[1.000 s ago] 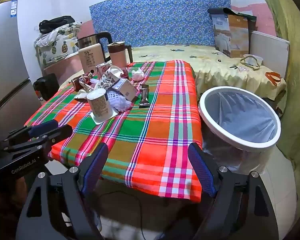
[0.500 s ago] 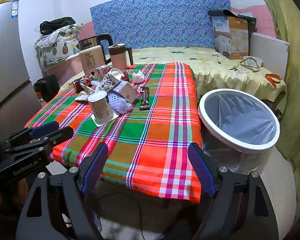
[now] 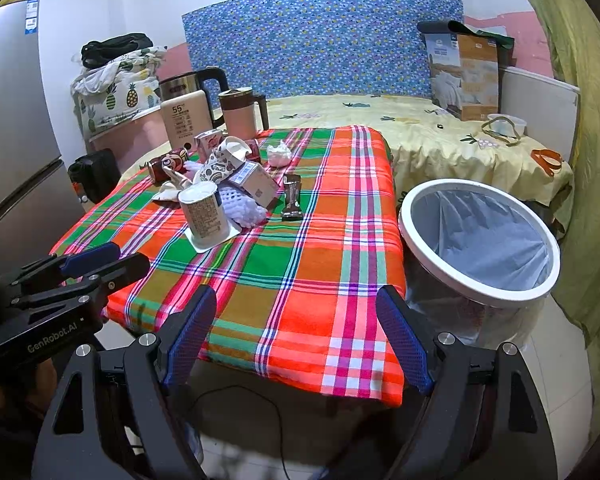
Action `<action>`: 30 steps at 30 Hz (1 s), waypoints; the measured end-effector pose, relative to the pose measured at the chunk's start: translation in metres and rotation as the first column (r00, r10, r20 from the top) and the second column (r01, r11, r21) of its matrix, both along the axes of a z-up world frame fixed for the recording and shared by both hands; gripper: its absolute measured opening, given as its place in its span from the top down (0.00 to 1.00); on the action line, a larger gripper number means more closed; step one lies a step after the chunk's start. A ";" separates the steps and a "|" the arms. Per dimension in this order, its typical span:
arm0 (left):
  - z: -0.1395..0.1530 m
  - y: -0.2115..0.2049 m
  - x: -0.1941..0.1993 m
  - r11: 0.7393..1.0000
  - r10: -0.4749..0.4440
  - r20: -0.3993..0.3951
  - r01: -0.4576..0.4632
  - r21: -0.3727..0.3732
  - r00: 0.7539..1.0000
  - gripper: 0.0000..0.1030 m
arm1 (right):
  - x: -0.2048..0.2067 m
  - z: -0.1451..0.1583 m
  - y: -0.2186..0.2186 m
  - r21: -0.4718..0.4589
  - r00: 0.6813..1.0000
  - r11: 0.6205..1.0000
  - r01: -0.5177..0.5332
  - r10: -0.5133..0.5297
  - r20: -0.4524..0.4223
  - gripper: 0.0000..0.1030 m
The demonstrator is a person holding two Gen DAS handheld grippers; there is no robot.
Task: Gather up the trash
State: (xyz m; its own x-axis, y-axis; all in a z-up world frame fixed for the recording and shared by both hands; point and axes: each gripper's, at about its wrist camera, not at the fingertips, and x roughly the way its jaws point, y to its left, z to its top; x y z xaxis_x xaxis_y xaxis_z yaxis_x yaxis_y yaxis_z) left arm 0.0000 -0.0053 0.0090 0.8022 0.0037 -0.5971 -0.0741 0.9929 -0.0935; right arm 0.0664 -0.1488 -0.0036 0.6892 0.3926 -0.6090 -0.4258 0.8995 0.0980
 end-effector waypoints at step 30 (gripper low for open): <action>0.001 -0.003 -0.004 1.000 -0.001 0.005 0.001 0.000 1.000 0.53 | 0.000 0.000 0.001 -0.001 1.000 1.000 -0.001 0.001 0.000 0.20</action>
State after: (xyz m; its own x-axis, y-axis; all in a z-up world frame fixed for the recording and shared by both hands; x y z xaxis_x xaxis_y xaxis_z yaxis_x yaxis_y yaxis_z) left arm -0.0042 -0.0078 0.0096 0.8053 0.0030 -0.5928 -0.0731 0.9928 -0.0943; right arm 0.0660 -0.1480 -0.0039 0.6888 0.3927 -0.6094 -0.4264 0.8993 0.0974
